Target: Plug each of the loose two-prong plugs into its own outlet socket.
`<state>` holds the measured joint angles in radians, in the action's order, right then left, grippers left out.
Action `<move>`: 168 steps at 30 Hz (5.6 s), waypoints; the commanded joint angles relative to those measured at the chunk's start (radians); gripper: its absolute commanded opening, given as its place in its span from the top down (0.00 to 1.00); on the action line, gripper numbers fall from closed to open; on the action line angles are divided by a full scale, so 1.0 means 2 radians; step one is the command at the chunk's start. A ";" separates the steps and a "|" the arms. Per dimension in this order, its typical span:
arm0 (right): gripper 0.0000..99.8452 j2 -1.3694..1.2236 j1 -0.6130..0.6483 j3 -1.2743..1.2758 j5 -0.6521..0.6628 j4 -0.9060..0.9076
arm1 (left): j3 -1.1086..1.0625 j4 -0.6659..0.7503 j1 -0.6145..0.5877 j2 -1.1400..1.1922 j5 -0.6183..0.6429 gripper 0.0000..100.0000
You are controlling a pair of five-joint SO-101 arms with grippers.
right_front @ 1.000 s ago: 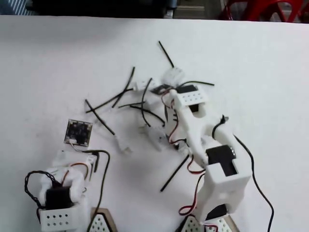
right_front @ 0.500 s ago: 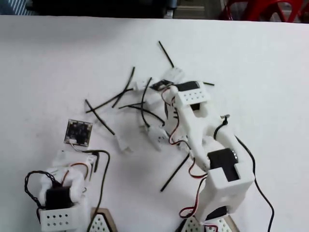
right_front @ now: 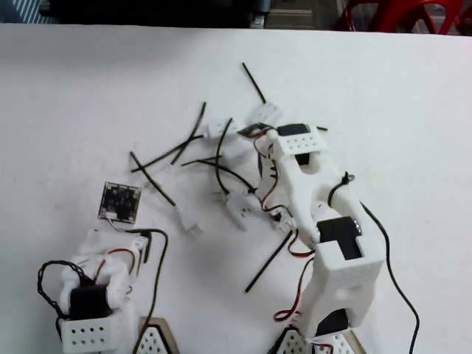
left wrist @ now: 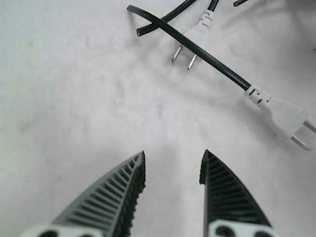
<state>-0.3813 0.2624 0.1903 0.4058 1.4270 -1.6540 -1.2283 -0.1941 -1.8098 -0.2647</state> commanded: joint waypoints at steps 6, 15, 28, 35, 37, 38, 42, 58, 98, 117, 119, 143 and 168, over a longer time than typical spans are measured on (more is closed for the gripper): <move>0.88 -0.017 0.050 0.001 -0.051 0.030 | 0.008 0.011 -0.005 -0.005 0.001 0.81; 0.98 -0.019 0.046 -0.002 -0.051 0.029 | 0.008 0.011 -0.005 -0.005 0.001 0.81; 0.97 0.025 0.044 -0.004 -0.048 0.029 | 0.008 0.011 -0.005 -0.005 0.001 0.81; 0.90 0.025 0.043 0.008 -0.048 0.043 | 0.008 0.011 -0.005 -0.005 0.001 0.81; 0.92 0.026 0.041 0.007 -0.048 0.043 | 0.008 0.011 -0.005 -0.005 0.001 0.81; 0.93 0.029 0.040 0.007 -0.048 0.043 | 0.008 0.011 -0.005 -0.005 0.001 0.81; 0.93 0.030 0.040 0.006 -0.048 0.049 | 0.008 0.011 -0.005 -0.005 0.001 0.81; 0.88 0.027 0.040 -0.009 -0.049 0.058 | 0.008 0.011 -0.005 -0.005 0.001 0.81; 0.89 -0.027 0.024 -0.057 -0.051 0.118 | 0.008 0.011 -0.005 -0.005 0.001 0.81; 0.90 -0.031 0.024 -0.084 -0.051 0.135 | 0.008 0.011 -0.005 -0.005 0.001 0.81; 0.90 -0.032 0.024 -0.084 -0.051 0.135 | 0.008 0.011 -0.005 -0.005 0.001 0.81; 0.98 0.241 0.007 -0.028 -0.048 0.145 | 0.008 0.011 -0.005 -0.005 0.001 0.81; 0.98 0.705 -0.016 0.182 -0.092 -0.009 | 0.058 0.247 -0.003 -0.005 0.091 0.81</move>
<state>0.9367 0.2317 0.5232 0.2754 1.4960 -1.5973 -0.8800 -0.1941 -1.8098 -0.1680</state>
